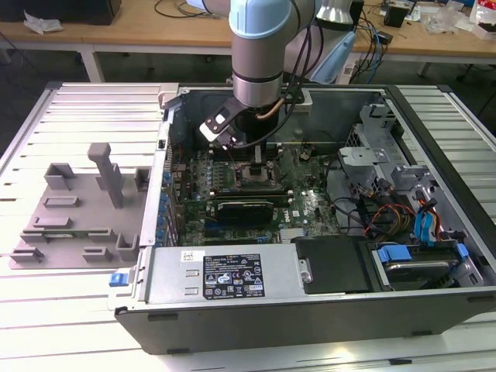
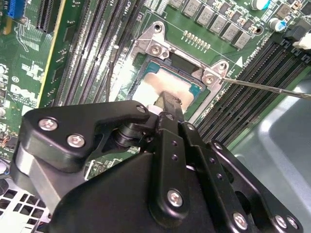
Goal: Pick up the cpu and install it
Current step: 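Place the cpu into insertion slot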
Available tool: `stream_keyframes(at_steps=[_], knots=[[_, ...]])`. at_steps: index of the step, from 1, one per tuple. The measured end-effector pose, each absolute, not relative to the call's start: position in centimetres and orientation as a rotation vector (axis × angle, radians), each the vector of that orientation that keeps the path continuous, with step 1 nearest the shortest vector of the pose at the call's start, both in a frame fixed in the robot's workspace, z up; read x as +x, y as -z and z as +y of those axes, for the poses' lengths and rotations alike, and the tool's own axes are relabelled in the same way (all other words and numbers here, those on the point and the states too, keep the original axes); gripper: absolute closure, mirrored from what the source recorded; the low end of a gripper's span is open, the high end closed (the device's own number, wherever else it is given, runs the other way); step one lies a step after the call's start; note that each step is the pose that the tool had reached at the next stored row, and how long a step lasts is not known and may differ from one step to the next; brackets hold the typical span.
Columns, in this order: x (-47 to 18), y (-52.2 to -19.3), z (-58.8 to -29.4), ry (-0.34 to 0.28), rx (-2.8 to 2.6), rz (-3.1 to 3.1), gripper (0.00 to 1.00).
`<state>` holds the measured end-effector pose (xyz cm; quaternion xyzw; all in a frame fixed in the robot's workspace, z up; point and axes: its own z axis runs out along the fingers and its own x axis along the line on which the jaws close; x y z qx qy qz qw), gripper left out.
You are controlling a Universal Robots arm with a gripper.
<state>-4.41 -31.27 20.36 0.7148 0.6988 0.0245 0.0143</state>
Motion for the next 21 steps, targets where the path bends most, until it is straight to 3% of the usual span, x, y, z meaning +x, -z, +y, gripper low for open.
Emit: stream_keyframes(at_steps=[9,12,21], knots=[[-4.4,-21.4,-31.3,-0.078,2.23,2.172,0.89],[-4.1,-21.4,-31.3,-0.032,2.252,2.191,0.89],[-4.1,-20.5,-31.9,-0.032,2.256,2.195,0.89]])
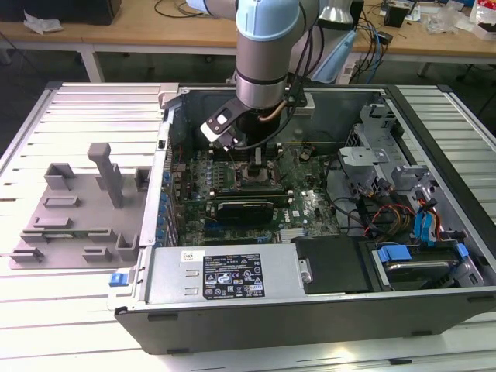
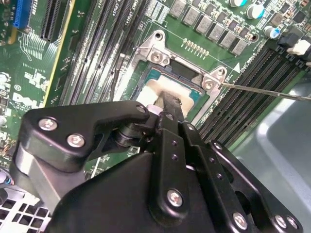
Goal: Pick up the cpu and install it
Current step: 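Place the cpu into insertion slot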
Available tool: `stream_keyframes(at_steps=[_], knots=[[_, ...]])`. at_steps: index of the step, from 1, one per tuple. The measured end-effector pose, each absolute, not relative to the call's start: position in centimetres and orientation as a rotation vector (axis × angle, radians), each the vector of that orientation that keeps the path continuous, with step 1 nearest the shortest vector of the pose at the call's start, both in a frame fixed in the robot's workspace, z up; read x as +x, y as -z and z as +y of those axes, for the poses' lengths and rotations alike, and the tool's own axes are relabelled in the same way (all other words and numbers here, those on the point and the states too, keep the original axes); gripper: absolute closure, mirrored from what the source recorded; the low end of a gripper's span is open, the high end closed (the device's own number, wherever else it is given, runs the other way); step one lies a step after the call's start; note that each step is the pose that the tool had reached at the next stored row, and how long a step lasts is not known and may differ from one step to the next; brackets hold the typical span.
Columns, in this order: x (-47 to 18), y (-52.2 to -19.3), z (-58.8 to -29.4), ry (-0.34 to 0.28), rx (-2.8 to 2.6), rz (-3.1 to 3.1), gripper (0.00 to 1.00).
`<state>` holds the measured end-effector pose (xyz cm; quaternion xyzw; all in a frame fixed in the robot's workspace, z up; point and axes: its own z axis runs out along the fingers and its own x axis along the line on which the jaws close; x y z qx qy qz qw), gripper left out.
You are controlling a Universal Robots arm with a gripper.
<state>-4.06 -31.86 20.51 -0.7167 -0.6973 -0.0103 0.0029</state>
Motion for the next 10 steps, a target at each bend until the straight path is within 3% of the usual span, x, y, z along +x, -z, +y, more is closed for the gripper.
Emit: stream_keyframes(at_steps=[10], knots=[[-4.14,-20.14,-31.98,0.066,-2.229,-2.168,0.89]])
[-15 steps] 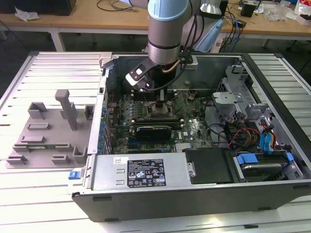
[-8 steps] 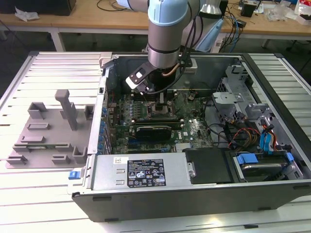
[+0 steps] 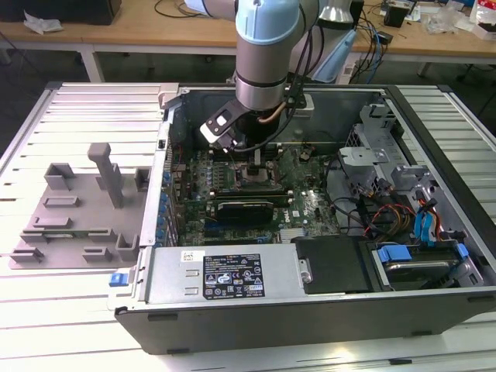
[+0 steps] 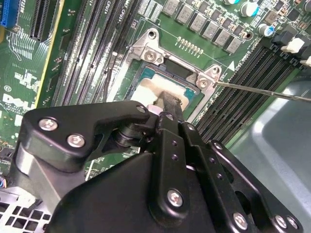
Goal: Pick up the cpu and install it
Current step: 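Place the cpu into insertion slot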
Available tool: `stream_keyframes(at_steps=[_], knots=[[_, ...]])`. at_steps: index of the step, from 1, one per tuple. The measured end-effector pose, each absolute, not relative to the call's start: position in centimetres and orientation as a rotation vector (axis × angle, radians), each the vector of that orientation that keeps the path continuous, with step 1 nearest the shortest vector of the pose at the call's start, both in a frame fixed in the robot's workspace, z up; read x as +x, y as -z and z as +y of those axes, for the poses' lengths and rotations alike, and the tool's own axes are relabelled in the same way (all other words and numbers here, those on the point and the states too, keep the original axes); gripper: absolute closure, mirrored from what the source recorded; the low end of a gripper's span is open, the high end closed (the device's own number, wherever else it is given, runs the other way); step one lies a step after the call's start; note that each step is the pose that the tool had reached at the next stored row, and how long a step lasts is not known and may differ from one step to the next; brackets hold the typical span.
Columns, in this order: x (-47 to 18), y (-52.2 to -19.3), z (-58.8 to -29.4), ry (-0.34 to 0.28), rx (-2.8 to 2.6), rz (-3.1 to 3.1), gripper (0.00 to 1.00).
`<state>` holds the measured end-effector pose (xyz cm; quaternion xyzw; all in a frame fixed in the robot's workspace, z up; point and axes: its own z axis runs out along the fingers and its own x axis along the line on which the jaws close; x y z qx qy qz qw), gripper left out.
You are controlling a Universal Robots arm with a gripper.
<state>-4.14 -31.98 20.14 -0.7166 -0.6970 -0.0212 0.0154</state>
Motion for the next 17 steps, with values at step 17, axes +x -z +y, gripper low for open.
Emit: stream_keyframes(at_steps=[17], knots=[[-4.0,-24.5,-31.8,0.067,-2.231,-2.17,0.89]])
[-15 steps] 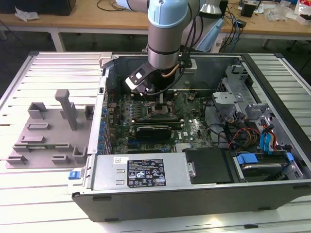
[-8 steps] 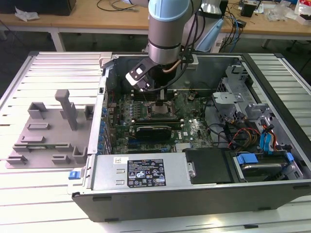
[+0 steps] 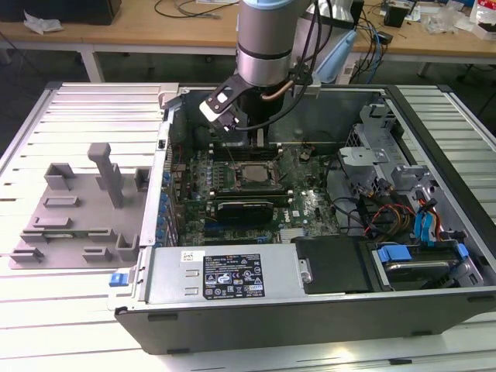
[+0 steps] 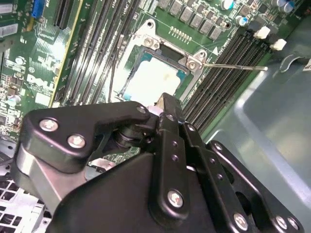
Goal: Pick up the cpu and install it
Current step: 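Place the cpu into insertion slot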
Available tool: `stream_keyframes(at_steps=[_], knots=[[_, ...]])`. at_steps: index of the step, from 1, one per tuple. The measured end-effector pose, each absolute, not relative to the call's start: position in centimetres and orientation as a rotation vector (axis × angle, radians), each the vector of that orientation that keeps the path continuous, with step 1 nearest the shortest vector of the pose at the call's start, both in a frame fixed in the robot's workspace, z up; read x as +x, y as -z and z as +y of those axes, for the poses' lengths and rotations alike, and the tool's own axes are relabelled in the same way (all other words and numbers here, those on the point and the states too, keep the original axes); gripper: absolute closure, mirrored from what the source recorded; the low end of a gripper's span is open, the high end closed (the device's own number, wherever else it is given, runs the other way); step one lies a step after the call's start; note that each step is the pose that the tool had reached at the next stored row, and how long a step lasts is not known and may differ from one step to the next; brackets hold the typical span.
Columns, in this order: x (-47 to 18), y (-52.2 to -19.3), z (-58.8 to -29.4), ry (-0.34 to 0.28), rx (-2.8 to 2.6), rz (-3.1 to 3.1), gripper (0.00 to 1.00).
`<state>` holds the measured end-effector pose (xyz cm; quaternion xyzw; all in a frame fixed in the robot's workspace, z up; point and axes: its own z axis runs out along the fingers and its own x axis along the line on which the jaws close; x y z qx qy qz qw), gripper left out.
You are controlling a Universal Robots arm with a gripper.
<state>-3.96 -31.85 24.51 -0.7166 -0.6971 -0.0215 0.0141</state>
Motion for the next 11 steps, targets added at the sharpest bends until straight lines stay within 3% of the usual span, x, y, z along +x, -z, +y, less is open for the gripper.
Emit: stream_keyframes(at_steps=[11], knots=[[-3.71,-24.72,-31.98,0.066,-2.231,-2.17,0.89]])
